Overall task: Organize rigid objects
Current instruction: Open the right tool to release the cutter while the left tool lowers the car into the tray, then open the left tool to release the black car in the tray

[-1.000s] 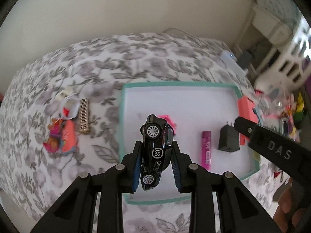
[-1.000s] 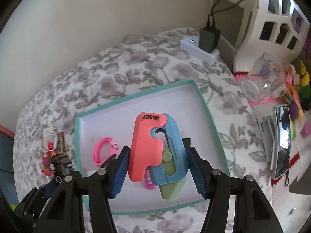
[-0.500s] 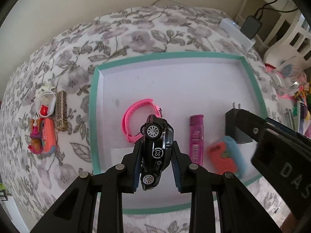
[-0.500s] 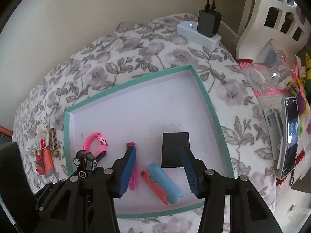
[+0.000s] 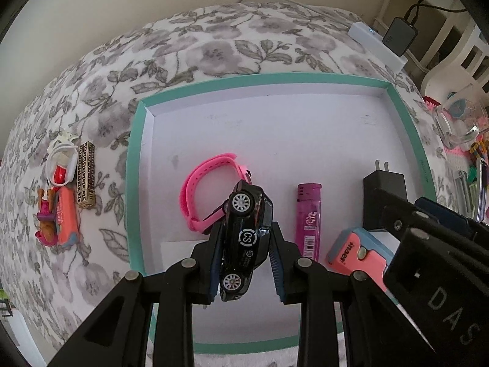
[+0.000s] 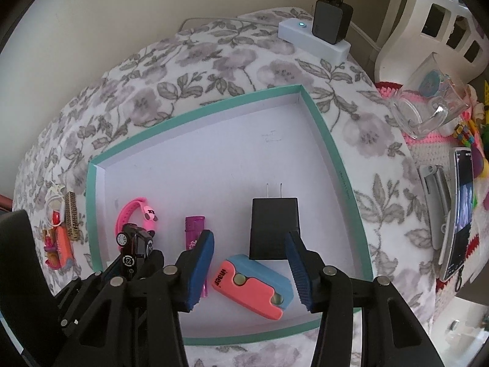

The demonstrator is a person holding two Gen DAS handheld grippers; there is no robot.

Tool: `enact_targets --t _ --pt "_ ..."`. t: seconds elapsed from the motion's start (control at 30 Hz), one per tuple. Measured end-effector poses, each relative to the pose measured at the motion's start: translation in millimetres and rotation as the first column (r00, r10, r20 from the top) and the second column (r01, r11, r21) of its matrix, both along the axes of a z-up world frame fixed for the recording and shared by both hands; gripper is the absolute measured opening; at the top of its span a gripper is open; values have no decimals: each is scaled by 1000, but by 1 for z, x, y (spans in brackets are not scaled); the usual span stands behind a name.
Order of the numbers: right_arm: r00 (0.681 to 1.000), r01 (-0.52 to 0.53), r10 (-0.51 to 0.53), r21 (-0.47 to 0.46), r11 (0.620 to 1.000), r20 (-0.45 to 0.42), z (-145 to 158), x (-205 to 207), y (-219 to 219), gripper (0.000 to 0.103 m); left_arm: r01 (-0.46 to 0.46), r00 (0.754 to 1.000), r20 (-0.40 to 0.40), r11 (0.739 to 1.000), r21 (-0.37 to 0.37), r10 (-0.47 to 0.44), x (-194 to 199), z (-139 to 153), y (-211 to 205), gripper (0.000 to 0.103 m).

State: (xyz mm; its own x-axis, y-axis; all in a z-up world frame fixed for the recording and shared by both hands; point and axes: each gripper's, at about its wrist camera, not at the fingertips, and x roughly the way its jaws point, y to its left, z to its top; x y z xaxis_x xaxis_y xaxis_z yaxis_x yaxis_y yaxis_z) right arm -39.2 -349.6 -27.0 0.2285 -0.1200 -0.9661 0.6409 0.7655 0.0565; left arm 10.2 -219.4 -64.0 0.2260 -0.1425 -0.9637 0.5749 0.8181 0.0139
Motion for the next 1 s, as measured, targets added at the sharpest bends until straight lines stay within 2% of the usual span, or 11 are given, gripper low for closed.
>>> enact_targets --t 0.27,0.43,0.53,0.8,1.0 --pt "1000 -5 5 -6 1000 -3 0 1 1 52 -1 1000 -1 1000 -11 1 0 0 2 31" --pt "1000 -10 10 -10 1000 -4 1 1 1 52 4 1000 2 1000 -17 -4 0 0 1 45" --pt "1000 -10 10 -15 1000 -3 3 1 1 52 6 1000 7 1000 -20 -6 -1 2 1 50" --pt "1000 -11 12 -43 999 21 16 0 4 52 -8 1000 18 999 -38 9 0 10 4 53" --pt "999 -9 11 -67 998 40 27 -1 6 52 -44 997 59 998 -48 46 7 24 13 56"
